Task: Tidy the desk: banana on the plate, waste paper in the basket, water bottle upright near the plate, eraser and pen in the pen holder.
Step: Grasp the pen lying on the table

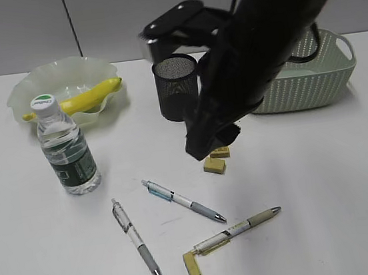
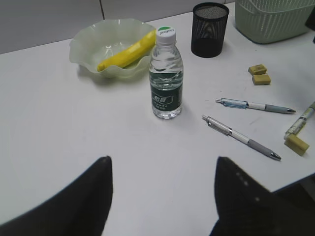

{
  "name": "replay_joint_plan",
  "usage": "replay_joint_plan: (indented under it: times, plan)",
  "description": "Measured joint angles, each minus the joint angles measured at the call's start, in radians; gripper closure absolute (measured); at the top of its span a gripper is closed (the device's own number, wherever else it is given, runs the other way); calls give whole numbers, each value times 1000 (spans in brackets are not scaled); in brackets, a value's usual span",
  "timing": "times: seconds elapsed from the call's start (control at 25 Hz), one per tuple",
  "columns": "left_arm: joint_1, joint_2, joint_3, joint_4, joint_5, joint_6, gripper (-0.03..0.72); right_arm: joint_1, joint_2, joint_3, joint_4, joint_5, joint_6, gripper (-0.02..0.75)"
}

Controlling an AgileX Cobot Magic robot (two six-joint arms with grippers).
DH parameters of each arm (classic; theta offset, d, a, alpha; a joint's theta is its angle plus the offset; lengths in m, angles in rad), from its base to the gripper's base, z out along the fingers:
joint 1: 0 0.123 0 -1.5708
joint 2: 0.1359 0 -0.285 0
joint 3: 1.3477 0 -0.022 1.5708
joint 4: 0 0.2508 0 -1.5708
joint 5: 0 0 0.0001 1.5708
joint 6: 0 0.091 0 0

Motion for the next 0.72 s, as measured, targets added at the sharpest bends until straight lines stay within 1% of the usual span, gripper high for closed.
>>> replay_joint_plan:
  times: [0.12,0.28,0.48,0.72]
  plan:
    - [0,0,0,0,-1,0,206,28,93,-52,-26,8,-1,277]
    - [0,0,0,0,-1,0,206,30,205,-115,-37,14,-1,284]
    - [0,0,0,0,-2,0,207,30,321,-200,-40,14,-5,326]
    - [0,0,0,0,-3,0,212,30,398,-227,-40,13,-7,336]
